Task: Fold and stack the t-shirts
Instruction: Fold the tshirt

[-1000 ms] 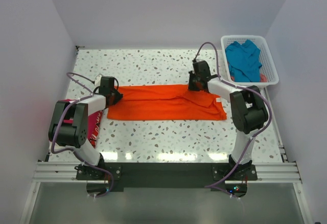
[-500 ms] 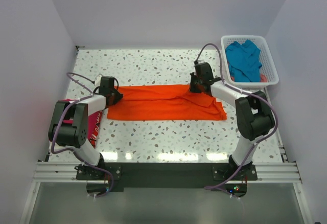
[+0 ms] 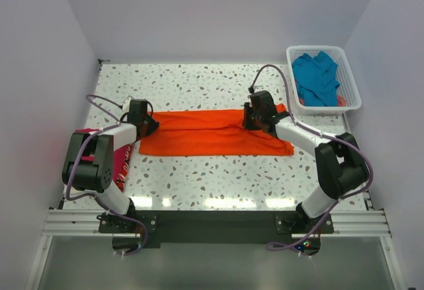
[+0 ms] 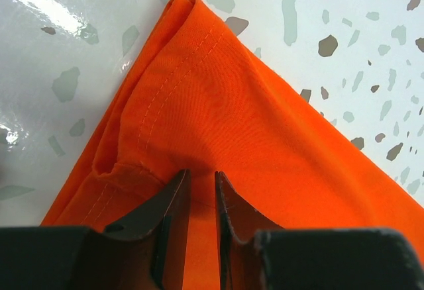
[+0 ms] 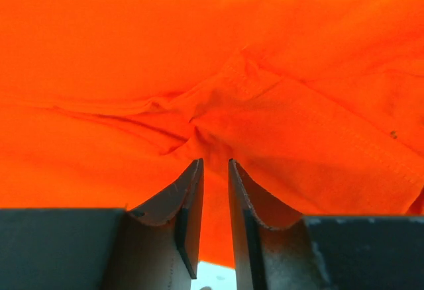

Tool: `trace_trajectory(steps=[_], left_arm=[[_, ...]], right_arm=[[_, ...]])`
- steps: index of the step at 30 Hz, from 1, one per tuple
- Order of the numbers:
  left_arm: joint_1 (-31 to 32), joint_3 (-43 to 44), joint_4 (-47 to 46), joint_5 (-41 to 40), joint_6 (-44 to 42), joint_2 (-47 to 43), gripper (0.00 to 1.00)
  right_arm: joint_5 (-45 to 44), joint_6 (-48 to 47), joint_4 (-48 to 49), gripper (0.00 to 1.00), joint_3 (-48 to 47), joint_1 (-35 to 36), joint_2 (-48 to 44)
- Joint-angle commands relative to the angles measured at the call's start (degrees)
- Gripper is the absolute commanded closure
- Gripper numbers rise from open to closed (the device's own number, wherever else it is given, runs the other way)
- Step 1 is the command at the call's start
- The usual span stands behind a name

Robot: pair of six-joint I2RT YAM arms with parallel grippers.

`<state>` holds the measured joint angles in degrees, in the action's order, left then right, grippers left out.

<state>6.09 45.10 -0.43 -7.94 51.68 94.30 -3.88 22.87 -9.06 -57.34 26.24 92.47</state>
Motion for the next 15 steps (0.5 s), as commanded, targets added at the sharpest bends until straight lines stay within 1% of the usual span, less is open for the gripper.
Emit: trace_trajectory(steps=[1,2,7,8,12,15], left_arm=[[-0.29,-0.45,-2.56,0.65,0.09,-1.93,0.74],[-0.29,-0.37,-2.56,0.65,0.09,-1.84,0.74],[-0.46,-0.1,-2.65,0.83,0.0,-1.58,0.74],[-0.46,-0.01,-2.65,1.09,-0.09,-1.4,0.74],[-0.72,-0.01,-2.83,1.62,-0.09,-1.14,0.74],[-0.81,-0.01,-3.0,1.79,-0.09,-1.14,0.74]], right_arm=[[-6.03,-2.3,1.33,0.73,-4.35,-0.31,2.53],[-6.4,-2.83,1.15,0.66,-6.53,-0.75,3.76],[-6.58,-5.11,0.18,0.58,-11.21,-2.33,9.04],[-6.23,-5.55,0.27,0.55,-12.34,-2.42,10.35],[-5.35,-6.97,-1.39,0.51,-15.25,-3.47,13.78],[-3.42,-6.61,-1.14,0.5,-15.87,-4.35,14.76]])
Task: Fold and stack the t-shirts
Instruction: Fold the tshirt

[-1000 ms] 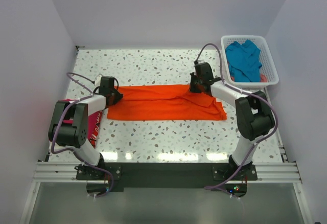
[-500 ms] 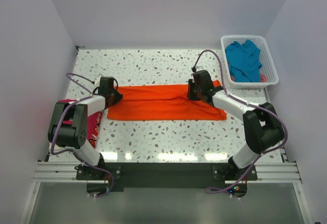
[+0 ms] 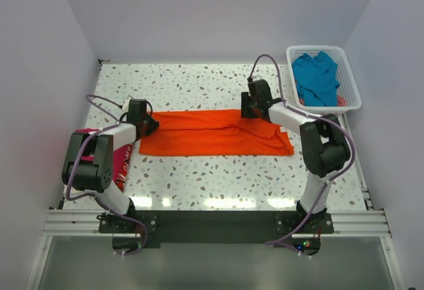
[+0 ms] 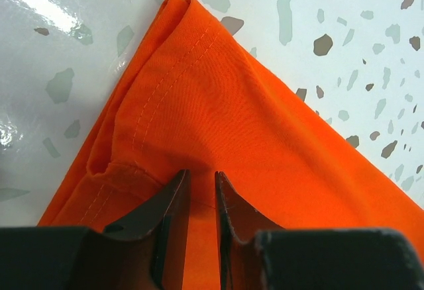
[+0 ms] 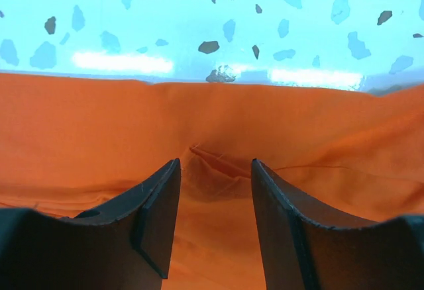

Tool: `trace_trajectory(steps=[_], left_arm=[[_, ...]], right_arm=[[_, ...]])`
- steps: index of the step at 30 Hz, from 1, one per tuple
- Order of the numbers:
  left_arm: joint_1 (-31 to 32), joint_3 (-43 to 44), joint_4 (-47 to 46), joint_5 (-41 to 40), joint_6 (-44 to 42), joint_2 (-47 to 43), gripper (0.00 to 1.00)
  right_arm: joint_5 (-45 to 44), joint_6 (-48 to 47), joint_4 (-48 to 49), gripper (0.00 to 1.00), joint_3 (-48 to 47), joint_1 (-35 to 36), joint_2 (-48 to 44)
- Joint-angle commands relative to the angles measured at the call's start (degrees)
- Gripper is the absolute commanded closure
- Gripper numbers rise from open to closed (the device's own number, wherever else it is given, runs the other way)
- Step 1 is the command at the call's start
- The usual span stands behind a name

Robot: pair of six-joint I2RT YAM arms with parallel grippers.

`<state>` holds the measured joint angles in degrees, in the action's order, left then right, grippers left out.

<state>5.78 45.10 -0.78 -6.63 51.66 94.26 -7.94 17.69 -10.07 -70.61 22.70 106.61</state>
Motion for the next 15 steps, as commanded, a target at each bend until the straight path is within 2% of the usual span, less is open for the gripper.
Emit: trace_trajectory(steps=[1,15], left_arm=[[-0.51,-0.01,-2.65,0.39,-0.07,-1.18,0.74],[-0.6,0.25,-2.65,1.1,0.02,-0.92,0.74]], right_arm=[[1.09,-1.35,-0.22,0.49,-2.69,-0.9,0.79],[5.31,0.15,0.4,0.55,-1.2,-0.9,2.03]])
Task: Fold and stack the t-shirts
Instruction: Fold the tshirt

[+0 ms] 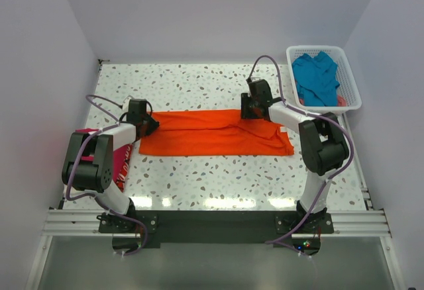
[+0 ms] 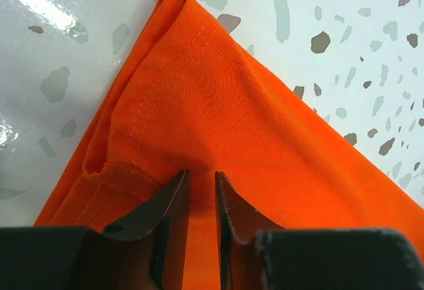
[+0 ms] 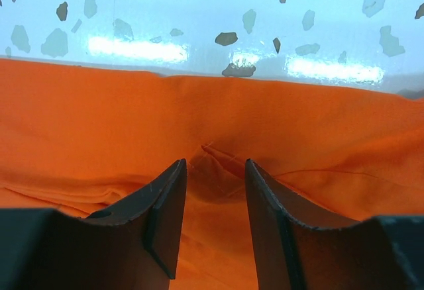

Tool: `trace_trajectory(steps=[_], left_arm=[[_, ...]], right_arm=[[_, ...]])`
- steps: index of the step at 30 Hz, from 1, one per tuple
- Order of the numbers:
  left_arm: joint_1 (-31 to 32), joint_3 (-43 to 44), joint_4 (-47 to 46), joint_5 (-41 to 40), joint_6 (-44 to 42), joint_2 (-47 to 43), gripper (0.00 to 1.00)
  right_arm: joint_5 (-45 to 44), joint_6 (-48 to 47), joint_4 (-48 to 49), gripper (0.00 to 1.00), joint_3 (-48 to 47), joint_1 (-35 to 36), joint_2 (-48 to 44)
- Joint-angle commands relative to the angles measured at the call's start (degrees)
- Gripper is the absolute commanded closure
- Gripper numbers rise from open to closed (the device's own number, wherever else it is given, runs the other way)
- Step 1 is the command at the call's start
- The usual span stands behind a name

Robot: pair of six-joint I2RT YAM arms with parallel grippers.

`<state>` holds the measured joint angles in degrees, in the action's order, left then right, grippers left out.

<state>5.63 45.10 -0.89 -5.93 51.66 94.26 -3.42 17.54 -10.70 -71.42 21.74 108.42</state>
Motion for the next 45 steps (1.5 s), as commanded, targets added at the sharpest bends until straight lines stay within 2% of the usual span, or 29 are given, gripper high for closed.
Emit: trace_trajectory(steps=[1,6,10,16,24,34,41,45], left_arm=[[-0.44,0.25,-2.63,0.48,0.02,-0.83,0.74],[-0.53,0.42,-2.81,0.75,0.2,-0.57,0.74],[-0.62,0.34,-2.89,0.75,0.11,-0.57,0.74],[-0.71,-0.19,-3.16,0.75,0.11,-0.83,0.74],[-0.79,-0.36,-3.25,0.92,0.11,-0.83,0.74],[-1.06,-0.45,-3.69,1.45,0.37,-0.74,0.74],[-1.23,-0.63,-3.77,1.54,0.37,-1.09,0.74],[-1.23,-0.8,-3.86,1.8,0.55,-1.27,0.74]], right_arm=[[0.87,0.39,1.12,0.56,-0.22,-0.03,0.04],[0.52,0.48,0.68,0.67,-0.3,-0.03,-0.32],[0.78,1.18,1.21,0.85,0.49,-0.03,-1.11],[0.96,1.79,1.38,1.0,2.07,-0.03,-2.77],[0.96,2.23,1.91,1.0,4.79,-0.03,-6.81],[3.33,4.43,4.9,1.0,13.31,0.59,-15.51],[3.25,6.53,7.44,1.0,20.26,4.45,-21.58],[0.27,8.21,9.03,1.0,24.56,9.97,-25.35]])
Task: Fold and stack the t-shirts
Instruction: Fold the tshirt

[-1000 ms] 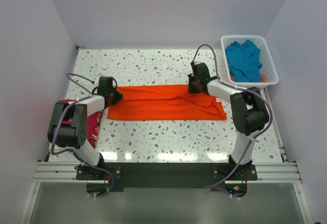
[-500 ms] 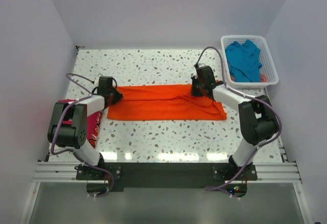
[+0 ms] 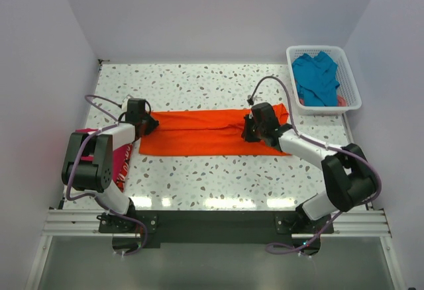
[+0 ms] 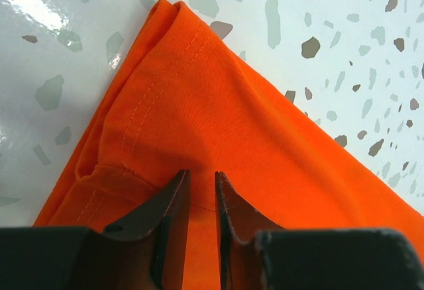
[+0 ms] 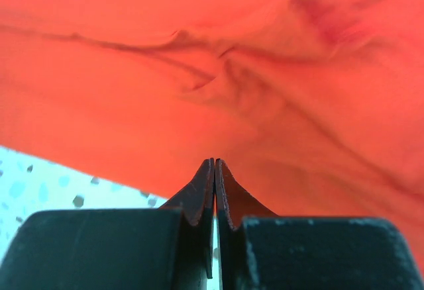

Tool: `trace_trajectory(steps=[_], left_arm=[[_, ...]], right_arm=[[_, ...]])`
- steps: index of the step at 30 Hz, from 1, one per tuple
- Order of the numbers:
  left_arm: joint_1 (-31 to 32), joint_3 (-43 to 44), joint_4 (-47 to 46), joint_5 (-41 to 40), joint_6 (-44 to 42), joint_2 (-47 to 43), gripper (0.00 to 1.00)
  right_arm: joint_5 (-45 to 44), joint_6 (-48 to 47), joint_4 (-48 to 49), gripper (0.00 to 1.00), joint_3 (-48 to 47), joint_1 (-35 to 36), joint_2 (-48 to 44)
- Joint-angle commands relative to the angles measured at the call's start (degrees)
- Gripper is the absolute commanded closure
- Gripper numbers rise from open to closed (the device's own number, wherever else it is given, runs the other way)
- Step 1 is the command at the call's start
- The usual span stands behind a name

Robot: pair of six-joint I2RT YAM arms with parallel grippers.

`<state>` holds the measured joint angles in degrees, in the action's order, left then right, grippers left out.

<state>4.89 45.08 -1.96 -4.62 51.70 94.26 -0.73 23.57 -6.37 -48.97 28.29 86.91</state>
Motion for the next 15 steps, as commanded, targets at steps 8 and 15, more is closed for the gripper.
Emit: trace_trajectory(steps=[8,15], left_arm=[[-0.49,-1.22,-2.97,0.67,0.42,-1.8,0.74],[-0.49,-1.4,-2.88,0.93,0.24,-2.15,0.73]], right_arm=[[-11.2,3.07,3.57,0.92,3.19,7.22,-4.47],[-5.26,-1.16,1.1,0.69,-7.43,-3.04,1.75]])
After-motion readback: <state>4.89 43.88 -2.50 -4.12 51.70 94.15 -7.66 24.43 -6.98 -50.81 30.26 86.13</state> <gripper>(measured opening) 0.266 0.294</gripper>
